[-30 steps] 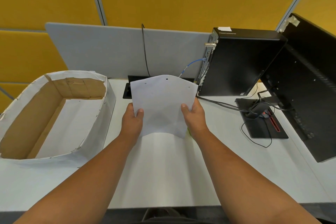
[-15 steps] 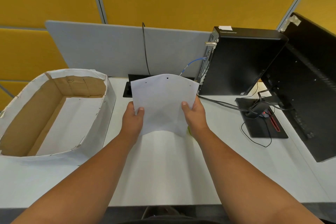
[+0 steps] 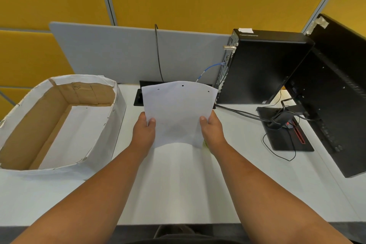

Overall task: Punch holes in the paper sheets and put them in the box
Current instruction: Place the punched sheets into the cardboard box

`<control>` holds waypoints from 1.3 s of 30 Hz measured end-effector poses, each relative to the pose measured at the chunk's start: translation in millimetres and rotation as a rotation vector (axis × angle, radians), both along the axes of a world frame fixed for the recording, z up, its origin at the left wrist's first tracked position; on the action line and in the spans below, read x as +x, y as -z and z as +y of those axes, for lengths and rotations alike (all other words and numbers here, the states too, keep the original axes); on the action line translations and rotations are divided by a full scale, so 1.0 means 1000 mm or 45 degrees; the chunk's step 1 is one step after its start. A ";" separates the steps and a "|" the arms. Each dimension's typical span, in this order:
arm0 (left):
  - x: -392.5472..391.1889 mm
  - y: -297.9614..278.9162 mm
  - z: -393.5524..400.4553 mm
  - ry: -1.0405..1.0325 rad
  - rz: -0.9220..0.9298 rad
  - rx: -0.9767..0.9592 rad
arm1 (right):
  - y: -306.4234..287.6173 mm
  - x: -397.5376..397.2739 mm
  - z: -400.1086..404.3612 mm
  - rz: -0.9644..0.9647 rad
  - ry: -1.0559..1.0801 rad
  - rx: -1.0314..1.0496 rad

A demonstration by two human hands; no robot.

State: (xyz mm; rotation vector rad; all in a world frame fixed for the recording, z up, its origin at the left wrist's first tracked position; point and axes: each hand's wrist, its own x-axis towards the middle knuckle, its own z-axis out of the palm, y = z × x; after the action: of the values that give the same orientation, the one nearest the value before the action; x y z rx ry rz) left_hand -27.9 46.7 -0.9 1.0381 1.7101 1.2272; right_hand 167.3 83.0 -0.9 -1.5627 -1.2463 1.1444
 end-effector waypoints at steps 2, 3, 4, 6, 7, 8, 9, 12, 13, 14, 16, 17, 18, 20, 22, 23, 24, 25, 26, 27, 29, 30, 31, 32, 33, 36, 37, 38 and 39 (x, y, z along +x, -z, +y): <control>0.000 -0.001 0.002 -0.013 0.014 -0.001 | -0.001 -0.001 0.001 0.010 0.013 0.014; -0.001 -0.002 0.002 -0.019 0.014 -0.003 | -0.002 -0.002 0.002 0.016 0.018 0.020; -0.001 -0.002 0.003 -0.024 0.013 -0.006 | -0.003 -0.002 0.003 0.024 0.023 0.021; -0.001 -0.003 0.004 -0.032 0.014 -0.011 | -0.005 -0.002 0.004 0.040 0.032 0.010; -0.001 -0.003 0.004 -0.037 0.015 -0.010 | -0.006 -0.001 0.004 0.044 0.036 0.000; -0.001 -0.003 0.004 -0.039 0.012 -0.009 | -0.006 -0.001 0.004 0.045 0.038 -0.008; -0.001 -0.003 0.005 -0.041 0.007 -0.009 | -0.005 0.000 0.005 0.050 0.039 -0.012; 0.000 -0.003 0.006 -0.042 -0.013 -0.006 | -0.003 -0.002 0.005 0.057 0.043 -0.008; 0.001 -0.003 0.006 -0.042 -0.013 -0.006 | -0.003 -0.002 0.005 0.057 0.045 -0.007; 0.001 -0.003 0.006 -0.043 -0.007 -0.008 | -0.003 -0.002 0.006 0.055 0.044 -0.006; 0.001 -0.003 0.006 -0.046 0.006 -0.013 | -0.005 -0.002 0.007 0.056 0.042 -0.013; 0.000 -0.003 0.007 -0.049 0.007 -0.014 | -0.004 -0.002 0.007 0.053 0.042 -0.016; 0.000 -0.003 0.007 -0.053 0.006 -0.017 | -0.004 -0.002 0.007 0.044 0.038 -0.019; 0.000 -0.003 0.008 -0.056 0.000 -0.026 | -0.003 -0.002 0.008 0.022 0.030 -0.027; 0.000 -0.003 0.008 -0.059 0.005 -0.030 | -0.002 -0.002 0.008 0.013 0.029 -0.034; 0.000 -0.003 0.008 -0.062 0.011 -0.030 | -0.002 -0.002 0.009 0.005 0.029 -0.039; 0.000 -0.003 0.008 -0.063 0.015 -0.036 | -0.002 -0.002 0.009 -0.002 0.029 -0.044; 0.000 -0.003 0.008 -0.064 0.016 -0.044 | -0.002 -0.002 0.009 -0.006 0.030 -0.047; 0.001 -0.003 0.008 -0.064 0.017 -0.051 | -0.002 -0.003 0.010 -0.010 0.030 -0.048; 0.001 -0.003 0.008 -0.062 0.019 -0.053 | -0.002 -0.003 0.010 -0.016 0.029 -0.050; 0.001 -0.004 0.008 -0.058 0.023 -0.055 | -0.002 -0.003 0.010 -0.031 0.029 -0.051; 0.001 -0.004 0.008 -0.058 0.028 -0.056 | -0.001 -0.002 0.010 -0.041 0.031 -0.048; 0.000 -0.004 0.008 -0.060 0.035 -0.061 | -0.001 -0.002 0.010 -0.053 0.030 -0.043; 0.000 -0.003 0.008 -0.064 0.040 -0.067 | -0.001 -0.001 0.010 -0.062 0.031 -0.036; -0.001 -0.004 0.008 -0.073 0.047 -0.071 | -0.001 0.000 0.009 -0.067 0.030 -0.028; -0.002 -0.004 0.008 -0.094 0.073 -0.084 | -0.003 0.000 0.009 -0.064 0.030 -0.015; -0.003 -0.004 0.007 -0.090 0.066 -0.094 | -0.003 0.001 0.009 -0.060 0.036 -0.010; -0.003 -0.005 0.006 -0.080 0.055 -0.105 | -0.003 0.001 0.009 -0.054 0.042 -0.003; -0.004 -0.007 0.005 -0.070 0.049 -0.117 | -0.004 0.002 0.010 -0.055 0.042 0.001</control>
State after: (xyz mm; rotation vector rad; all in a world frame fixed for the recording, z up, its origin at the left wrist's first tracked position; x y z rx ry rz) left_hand -31.6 51.9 5.9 0.9715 1.8176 1.1581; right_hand 169.3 92.8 3.1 -1.6091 -1.2446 1.0940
